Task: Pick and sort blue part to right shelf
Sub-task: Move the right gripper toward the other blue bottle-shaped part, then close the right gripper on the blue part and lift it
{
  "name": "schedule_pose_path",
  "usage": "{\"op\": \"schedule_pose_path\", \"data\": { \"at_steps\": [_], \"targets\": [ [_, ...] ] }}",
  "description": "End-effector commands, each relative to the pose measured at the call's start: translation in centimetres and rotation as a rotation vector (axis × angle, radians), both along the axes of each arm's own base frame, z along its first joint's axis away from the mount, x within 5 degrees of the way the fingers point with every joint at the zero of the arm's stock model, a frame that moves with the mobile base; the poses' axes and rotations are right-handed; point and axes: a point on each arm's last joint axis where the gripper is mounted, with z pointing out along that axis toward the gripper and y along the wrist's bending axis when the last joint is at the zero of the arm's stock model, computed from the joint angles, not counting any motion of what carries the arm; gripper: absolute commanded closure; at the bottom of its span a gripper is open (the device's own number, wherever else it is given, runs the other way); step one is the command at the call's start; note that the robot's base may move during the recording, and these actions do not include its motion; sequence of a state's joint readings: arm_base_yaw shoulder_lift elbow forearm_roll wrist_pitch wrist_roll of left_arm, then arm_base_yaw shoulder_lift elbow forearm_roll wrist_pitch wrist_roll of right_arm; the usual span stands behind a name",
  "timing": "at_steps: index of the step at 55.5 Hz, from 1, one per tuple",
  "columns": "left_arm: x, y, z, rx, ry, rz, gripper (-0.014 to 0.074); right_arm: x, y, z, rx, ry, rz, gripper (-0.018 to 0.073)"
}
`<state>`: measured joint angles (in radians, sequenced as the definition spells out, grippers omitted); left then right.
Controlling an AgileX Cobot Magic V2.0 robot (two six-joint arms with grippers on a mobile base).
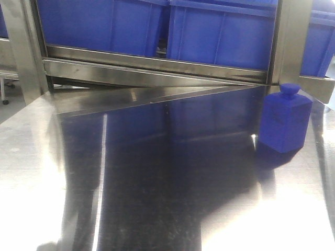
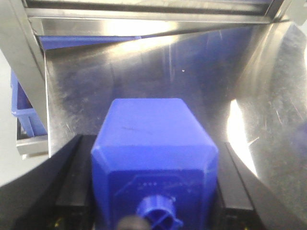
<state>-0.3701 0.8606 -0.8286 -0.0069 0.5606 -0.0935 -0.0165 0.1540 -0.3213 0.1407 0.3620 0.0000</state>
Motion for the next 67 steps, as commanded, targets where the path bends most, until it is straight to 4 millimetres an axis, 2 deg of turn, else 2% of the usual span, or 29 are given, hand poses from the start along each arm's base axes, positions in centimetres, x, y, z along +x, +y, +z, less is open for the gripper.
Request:
{"op": "schedule_pose_path", "data": {
  "at_steps": [1,9,19,24,27,36,46,60,67],
  "targets": [
    [-1.0,0.2,1.2,-0.066,-0.17,-0.008,0.0346,0.5,0.1,4.4,-0.085,-0.04,0.027,0.0501],
    [-1.9,0.6,0.3,-0.082,-0.211,-0.007,0.0346,2.0,0.7,8.3,-0.156,0.045,0.113,0.05],
    [-2.1,0.7,0.1,-0.083,-0.208,-0.007,0.0346,5.9,1.6,11.6,-0.181,0.358,0.211,0.0487],
    [-2.0,0.7,0.2,-0.087,-0.221,-0.007,0.0346,8.3,2.0,12.4,-0.219,0.51,0.258,0.0439],
    [-2.0,0.7,0.3,-0.09,-0.228,-0.007,0.0346,9.5,2.2,13.3,-0.253,0.558,0.294,0.0398],
    [-2.0,0.6,0.3,-0.093,-0.236,-0.007,0.0346,13.3,2.9,14.6,-0.285,0.653,0.363,0.0261],
    [-2.0,0.6,0.3,-0.095,-0.235,-0.007,0.0346,17.6,3.5,13.6,-0.309,0.738,0.423,0.012],
    [-2.0,0.6,0.3,-0.095,-0.235,-0.007,0.0346,22.2,4.4,9.7,-0.344,0.837,0.51,-0.0046],
    [-2.0,0.6,0.3,-0.095,-0.235,-0.007,0.0346,24.0,5.9,8.1,-0.367,0.84,0.56,-0.0062]
  ]
}}
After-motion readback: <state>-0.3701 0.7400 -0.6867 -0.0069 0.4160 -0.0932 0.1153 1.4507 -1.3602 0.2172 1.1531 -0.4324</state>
